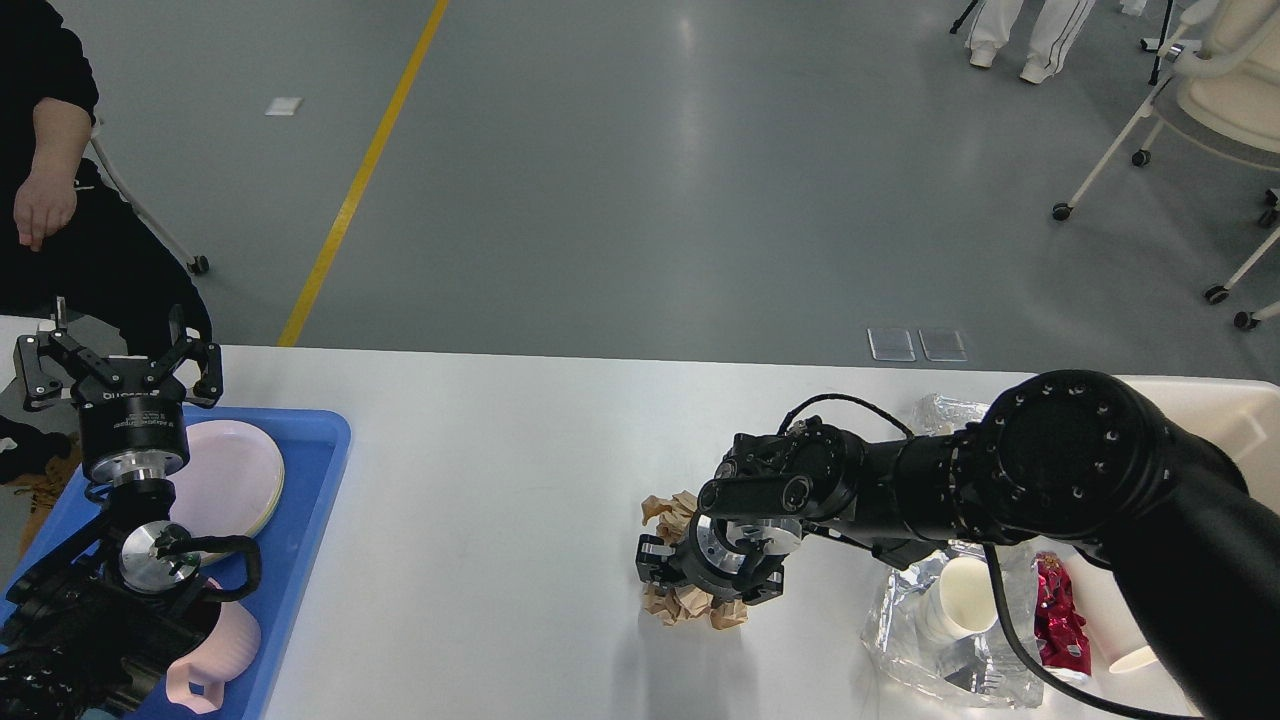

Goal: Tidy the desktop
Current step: 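Lower the right gripper onto the crumpled brown paper and grasp it, then lift the crumpled paper and drop it into the white bin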

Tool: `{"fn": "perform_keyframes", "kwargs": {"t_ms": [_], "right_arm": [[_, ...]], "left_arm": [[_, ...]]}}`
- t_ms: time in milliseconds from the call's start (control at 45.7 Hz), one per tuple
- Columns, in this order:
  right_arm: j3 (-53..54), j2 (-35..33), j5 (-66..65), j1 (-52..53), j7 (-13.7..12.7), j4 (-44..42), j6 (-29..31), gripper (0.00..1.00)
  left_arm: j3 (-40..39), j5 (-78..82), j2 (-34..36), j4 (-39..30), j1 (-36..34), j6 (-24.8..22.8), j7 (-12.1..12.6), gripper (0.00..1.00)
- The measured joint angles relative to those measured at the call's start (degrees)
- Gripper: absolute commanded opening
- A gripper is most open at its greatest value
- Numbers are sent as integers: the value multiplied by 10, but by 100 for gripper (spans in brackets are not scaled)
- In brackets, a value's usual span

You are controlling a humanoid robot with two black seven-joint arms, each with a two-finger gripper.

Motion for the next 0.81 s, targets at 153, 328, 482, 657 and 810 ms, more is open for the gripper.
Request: {"fn": "perform_keyframes", "kwargs": {"t_ms": [153, 328, 482, 657, 810], "right_arm": [[-3, -6, -1, 20, 0, 21, 1, 0], [-4, -54, -2, 69, 0, 107, 4, 0], [19, -124, -2, 138, 0, 207, 22, 0], [56, -210, -3, 200, 0, 230, 64, 0], [58, -267, -4, 230, -1, 194, 68, 0]], "left_arm": [[0, 0, 0, 0, 0, 0, 0, 96], [0, 0, 0, 0, 0, 0, 0, 96], [0, 0, 0, 0, 0, 0, 0, 96], [0, 0, 0, 0, 0, 0, 0, 96], [0, 0, 0, 0, 0, 0, 0, 96]]}}
